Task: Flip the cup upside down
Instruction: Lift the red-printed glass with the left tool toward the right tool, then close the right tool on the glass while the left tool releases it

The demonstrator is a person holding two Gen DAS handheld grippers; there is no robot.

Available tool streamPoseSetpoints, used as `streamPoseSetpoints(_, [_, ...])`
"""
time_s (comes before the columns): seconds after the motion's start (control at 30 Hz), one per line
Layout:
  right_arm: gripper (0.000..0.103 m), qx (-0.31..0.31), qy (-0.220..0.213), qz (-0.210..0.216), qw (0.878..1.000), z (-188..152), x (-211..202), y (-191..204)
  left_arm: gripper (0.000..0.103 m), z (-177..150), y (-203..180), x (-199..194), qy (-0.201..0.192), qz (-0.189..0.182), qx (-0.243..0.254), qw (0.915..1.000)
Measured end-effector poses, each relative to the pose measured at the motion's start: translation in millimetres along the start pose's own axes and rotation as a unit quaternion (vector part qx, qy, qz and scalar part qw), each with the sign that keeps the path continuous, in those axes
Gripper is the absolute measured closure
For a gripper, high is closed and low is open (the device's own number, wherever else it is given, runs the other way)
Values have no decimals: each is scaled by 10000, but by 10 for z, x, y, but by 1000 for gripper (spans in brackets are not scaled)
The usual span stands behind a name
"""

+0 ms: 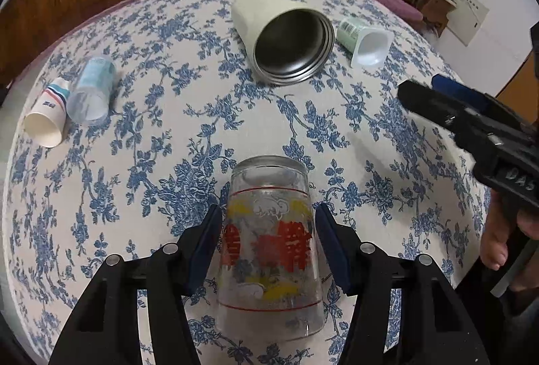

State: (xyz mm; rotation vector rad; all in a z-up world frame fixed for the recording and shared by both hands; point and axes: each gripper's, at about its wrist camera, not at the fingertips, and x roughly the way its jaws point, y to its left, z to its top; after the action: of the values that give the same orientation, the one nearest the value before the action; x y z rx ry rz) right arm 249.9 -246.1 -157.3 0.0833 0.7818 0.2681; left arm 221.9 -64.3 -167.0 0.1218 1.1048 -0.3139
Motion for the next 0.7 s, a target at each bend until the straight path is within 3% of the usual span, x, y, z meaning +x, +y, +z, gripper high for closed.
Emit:
streamPoseSetpoints(0.27, [16, -143, 17, 67, 9999, -6, -44, 149, 48, -119, 203, -337, -512, -57, -285, 9983])
streamPoseSetpoints(0.4, [16, -186, -129, 71, 9997, 7, -168, 289, 46, -240, 363, -573, -950, 84, -483, 9943])
streamPoseSetpoints(0.47, [16, -250, -189, 56, 9995, 37, -227, 380, 27, -283, 438, -645, -1090, 171, -583, 9922])
streamPoseSetpoints(0.57, [16, -336, -191, 78, 9992, 75, -278, 515, 10, -374, 568, -796, -1438, 386, -748, 9860])
streamPoseSetpoints(0.7, [16, -377, 22, 123, 9992, 68, -256, 701, 8, -468, 722, -930, -1702, 664, -801, 9799])
